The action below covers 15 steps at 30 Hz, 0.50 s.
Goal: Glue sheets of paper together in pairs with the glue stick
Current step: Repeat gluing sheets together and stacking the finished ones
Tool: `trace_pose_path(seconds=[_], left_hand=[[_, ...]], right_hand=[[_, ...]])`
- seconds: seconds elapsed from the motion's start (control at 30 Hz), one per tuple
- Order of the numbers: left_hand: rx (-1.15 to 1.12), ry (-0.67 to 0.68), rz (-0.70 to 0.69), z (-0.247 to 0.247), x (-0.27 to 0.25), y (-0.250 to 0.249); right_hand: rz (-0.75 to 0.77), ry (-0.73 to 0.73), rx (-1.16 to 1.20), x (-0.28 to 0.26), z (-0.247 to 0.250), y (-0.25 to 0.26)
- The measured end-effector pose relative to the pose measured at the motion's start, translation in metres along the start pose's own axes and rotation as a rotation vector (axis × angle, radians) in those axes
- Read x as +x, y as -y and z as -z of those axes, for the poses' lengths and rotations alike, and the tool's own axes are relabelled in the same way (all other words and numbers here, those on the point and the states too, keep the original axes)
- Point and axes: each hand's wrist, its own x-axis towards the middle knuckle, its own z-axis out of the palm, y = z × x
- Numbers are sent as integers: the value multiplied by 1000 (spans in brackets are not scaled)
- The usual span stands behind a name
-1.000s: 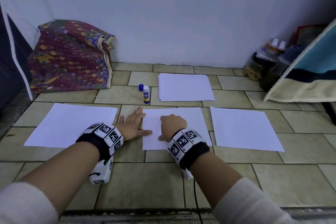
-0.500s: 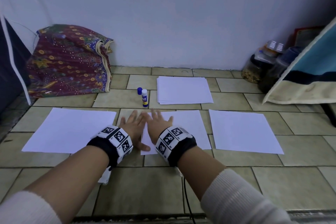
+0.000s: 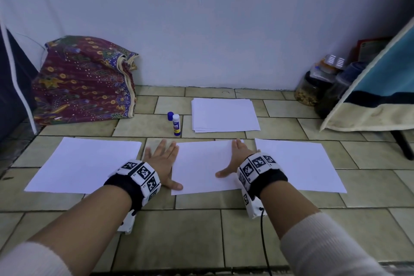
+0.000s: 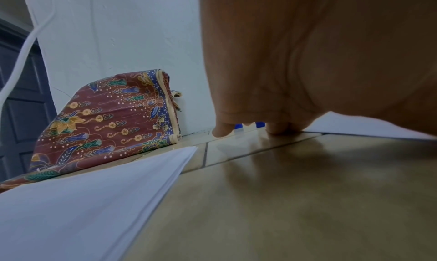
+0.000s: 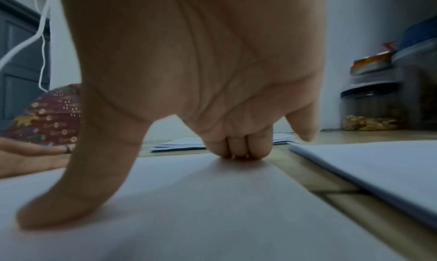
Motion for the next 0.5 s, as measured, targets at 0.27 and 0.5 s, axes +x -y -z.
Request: trace_pose_path(seconds=[0.27, 0.5], left_hand=[[85, -111, 12, 9, -9, 4], [84, -283, -135, 19, -19, -25]], right_hand=[[-136, -196, -148, -19, 0, 20], [195, -181, -131, -26, -11, 48]])
